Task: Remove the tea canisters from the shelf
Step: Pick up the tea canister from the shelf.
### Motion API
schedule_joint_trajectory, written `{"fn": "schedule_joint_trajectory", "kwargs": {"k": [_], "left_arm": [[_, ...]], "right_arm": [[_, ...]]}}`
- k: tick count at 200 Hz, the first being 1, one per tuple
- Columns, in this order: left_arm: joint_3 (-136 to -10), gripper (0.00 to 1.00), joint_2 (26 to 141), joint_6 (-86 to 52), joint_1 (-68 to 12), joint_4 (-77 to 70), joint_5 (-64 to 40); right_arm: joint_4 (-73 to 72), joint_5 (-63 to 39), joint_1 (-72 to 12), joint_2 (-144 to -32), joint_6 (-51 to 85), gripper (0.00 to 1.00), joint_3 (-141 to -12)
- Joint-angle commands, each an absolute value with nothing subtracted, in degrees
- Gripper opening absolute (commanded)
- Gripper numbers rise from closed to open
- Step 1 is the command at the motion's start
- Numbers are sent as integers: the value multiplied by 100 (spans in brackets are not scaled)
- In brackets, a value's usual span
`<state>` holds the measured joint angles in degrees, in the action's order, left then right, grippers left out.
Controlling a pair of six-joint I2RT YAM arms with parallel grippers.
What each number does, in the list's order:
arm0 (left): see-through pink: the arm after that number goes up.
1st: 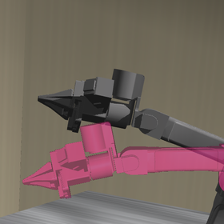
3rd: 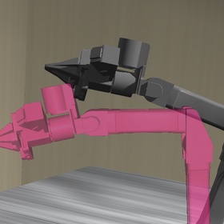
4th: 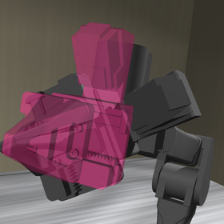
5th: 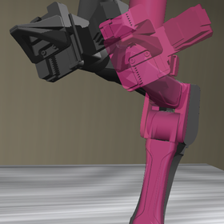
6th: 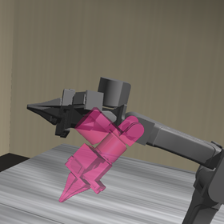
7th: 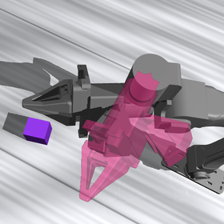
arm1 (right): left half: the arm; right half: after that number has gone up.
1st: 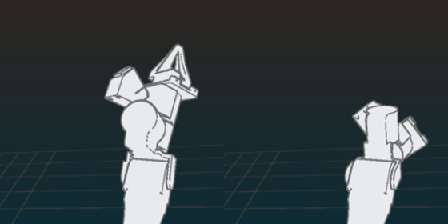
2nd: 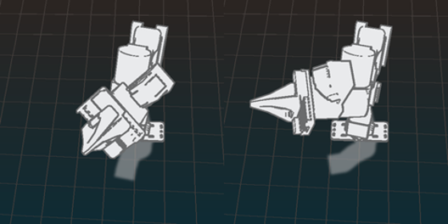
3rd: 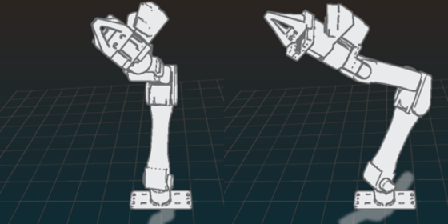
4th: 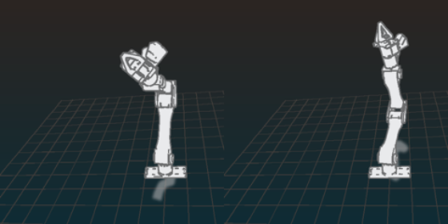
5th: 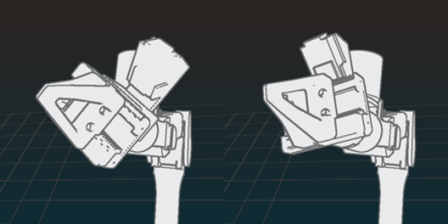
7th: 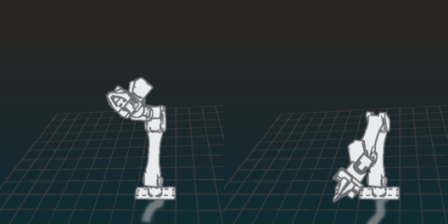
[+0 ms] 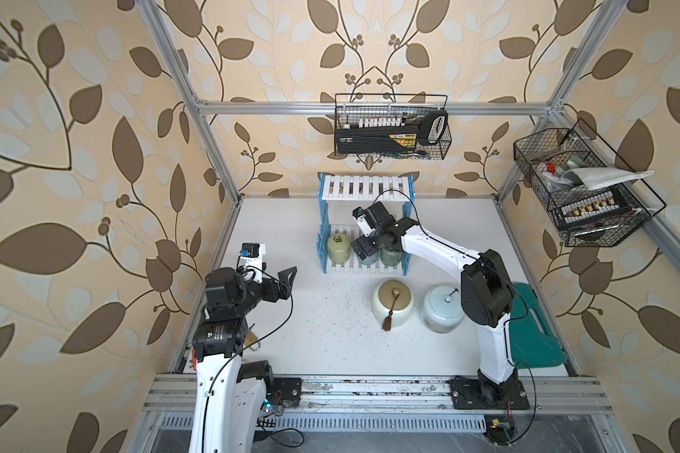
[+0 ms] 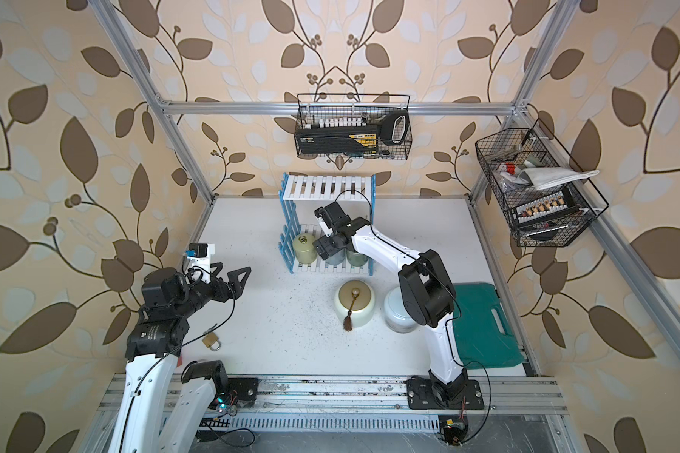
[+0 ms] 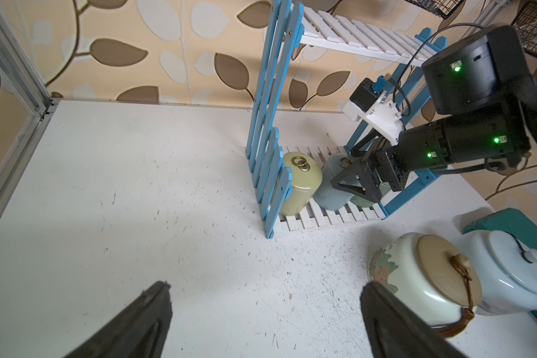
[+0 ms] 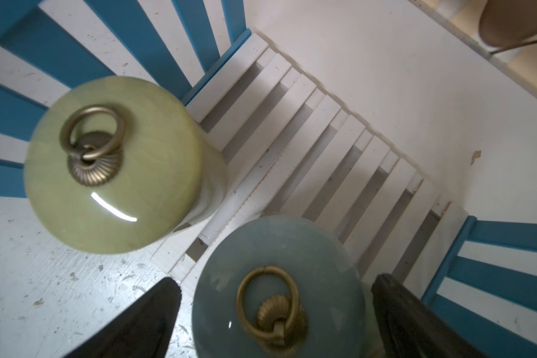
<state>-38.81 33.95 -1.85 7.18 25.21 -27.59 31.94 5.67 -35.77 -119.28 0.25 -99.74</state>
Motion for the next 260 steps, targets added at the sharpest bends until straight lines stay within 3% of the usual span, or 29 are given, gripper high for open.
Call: {"fn": "schedule_joint_trajectory", "kwargs": {"k": [1,82,207,260], "left_arm": [[-3833,99,3316,-104,773,2314,-2877],[-3858,99,3313,-107,790,2365,-2938],[-3790,99,3217,19,760,2273,-2829],[-3834,99,3242,55,756,2350,-2848]], "right_arm": [[3247,401,-3611,-12120,132,99,-9880],[3290,336,-3725,-12127,185,89,-9781],[3608,491,-3882,-11676,294,53,-9878],[3748,597,-4179,-11185,307,51,-9846]]}}
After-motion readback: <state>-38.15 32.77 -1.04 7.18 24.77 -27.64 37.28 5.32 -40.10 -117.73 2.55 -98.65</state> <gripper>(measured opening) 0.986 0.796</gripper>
